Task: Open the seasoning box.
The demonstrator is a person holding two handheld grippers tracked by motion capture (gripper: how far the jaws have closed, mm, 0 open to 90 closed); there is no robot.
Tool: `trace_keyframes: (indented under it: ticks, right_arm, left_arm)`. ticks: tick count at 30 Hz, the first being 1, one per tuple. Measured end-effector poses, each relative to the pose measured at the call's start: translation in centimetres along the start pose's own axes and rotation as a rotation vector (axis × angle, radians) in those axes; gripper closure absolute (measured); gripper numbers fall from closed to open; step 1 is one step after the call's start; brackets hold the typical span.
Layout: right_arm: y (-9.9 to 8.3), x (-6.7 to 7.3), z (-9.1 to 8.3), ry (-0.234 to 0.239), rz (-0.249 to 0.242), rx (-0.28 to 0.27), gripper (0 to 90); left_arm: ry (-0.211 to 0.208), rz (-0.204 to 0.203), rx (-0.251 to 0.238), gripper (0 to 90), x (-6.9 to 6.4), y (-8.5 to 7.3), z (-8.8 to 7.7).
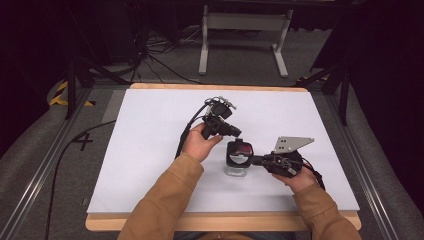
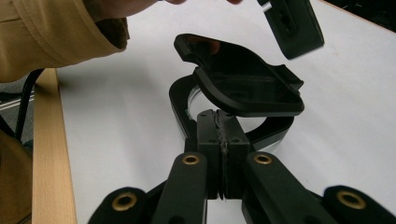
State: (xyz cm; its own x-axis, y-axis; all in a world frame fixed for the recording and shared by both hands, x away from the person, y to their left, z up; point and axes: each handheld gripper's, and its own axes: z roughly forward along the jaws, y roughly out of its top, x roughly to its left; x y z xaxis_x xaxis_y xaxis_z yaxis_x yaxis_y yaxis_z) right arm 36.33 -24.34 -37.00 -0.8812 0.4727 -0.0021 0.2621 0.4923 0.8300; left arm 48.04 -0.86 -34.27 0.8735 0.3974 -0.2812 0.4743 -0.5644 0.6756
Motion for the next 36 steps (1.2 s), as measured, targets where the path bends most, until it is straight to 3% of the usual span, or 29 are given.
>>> trace_keyframes:
  ticks: [2,4,6,8,9,14,17,26,28,36]
  right_arm:
    - [0.2,-0.1,-0.1,-0.006,0.002,-0.006,89.6]
    - [0.5,-0.2,-0.2,-0.009,0.008,-0.016,89.6]
    - [0.7,-0.3,-0.2,-0.013,0.009,-0.027,89.6]
    - [0.8,-0.3,-0.2,-0.015,0.01,-0.031,89.7]
    - [1.1,-0.5,-0.1,-0.022,0.008,-0.038,89.7]
    - [1.6,-0.6,0.0,-0.041,0.015,-0.051,89.7]
    - [1.8,-0.8,-0.1,-0.053,0.023,-0.062,89.7]
    - [1.9,-0.9,-0.3,-0.08,0.038,-0.081,89.7]
    - [1.9,-0.8,-0.2,-0.079,0.038,-0.081,89.7]
    - [1.4,-0.4,0.8,-0.043,0.031,-0.037,89.6]
  left_arm:
    - [0.003,0.014,-0.005,83.2,-0.4,0.0,-0.6]
    - [0.008,0.038,-0.036,84.4,-1.7,-0.4,-2.5]
    - [0.013,0.05,-0.043,84.7,-2.4,-0.7,-3.4]
    - [0.026,0.05,-0.04,84.7,-2.8,-0.9,-3.8]
    - [0.036,0.047,-0.04,84.7,-3.7,-1.4,-4.6]
    - [0.007,0.08,-0.063,85.2,-5.5,-2.4,-5.9]
    - [0.002,0.103,-0.055,85.3,-6.5,-2.9,-5.8]
    - [-0.001,0.077,0.0,85.6,-6.2,-3.0,-3.0]
    - [0.016,0.082,-0.018,86.2,-6.0,-2.8,-2.6]
    - [0.012,0.051,-0.061,86.8,-5.0,-1.7,-2.6]
